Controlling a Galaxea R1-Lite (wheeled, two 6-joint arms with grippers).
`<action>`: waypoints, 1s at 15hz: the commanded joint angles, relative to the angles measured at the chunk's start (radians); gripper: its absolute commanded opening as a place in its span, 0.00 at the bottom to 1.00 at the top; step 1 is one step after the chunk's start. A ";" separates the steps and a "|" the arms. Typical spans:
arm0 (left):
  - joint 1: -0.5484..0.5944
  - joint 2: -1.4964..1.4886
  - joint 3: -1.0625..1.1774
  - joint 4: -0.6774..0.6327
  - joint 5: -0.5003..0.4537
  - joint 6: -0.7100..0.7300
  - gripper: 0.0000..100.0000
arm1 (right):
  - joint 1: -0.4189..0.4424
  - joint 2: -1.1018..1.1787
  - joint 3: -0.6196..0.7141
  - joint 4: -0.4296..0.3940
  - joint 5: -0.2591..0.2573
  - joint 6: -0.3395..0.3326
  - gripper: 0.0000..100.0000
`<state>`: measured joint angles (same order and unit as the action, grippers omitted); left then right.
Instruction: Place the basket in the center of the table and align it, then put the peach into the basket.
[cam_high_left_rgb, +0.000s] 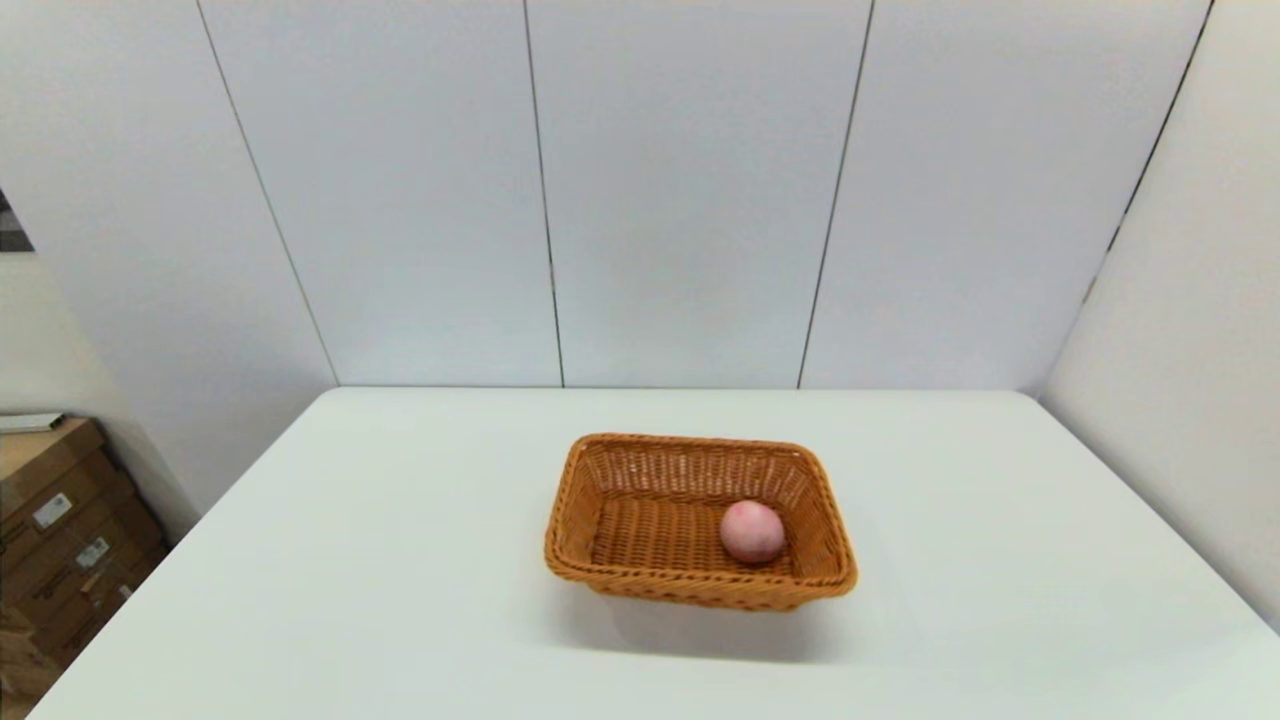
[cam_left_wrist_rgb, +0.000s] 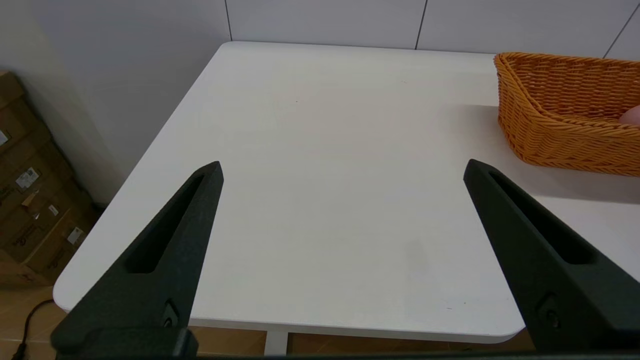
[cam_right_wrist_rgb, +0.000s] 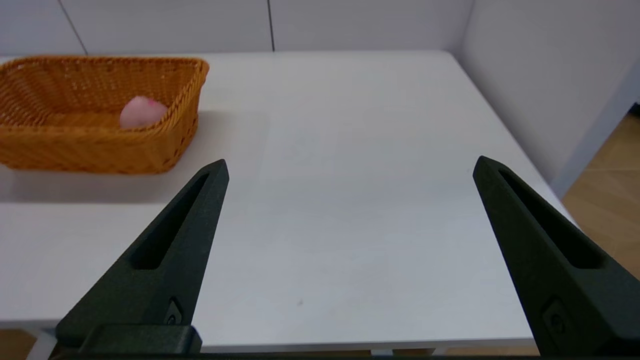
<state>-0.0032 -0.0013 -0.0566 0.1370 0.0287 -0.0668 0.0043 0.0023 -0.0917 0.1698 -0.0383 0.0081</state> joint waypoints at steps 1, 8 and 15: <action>0.000 0.001 0.000 0.001 0.000 -0.001 1.00 | 0.000 -0.005 0.026 0.000 0.014 0.001 1.00; 0.000 0.001 0.000 0.001 0.000 -0.001 1.00 | 0.000 -0.005 0.027 -0.004 0.017 0.004 1.00; 0.000 0.001 0.000 0.001 0.000 -0.001 1.00 | 0.000 -0.005 0.026 -0.003 0.014 0.001 1.00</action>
<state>-0.0032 -0.0013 -0.0566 0.1370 0.0283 -0.0664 0.0036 -0.0019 -0.0604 0.1672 -0.0238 0.0081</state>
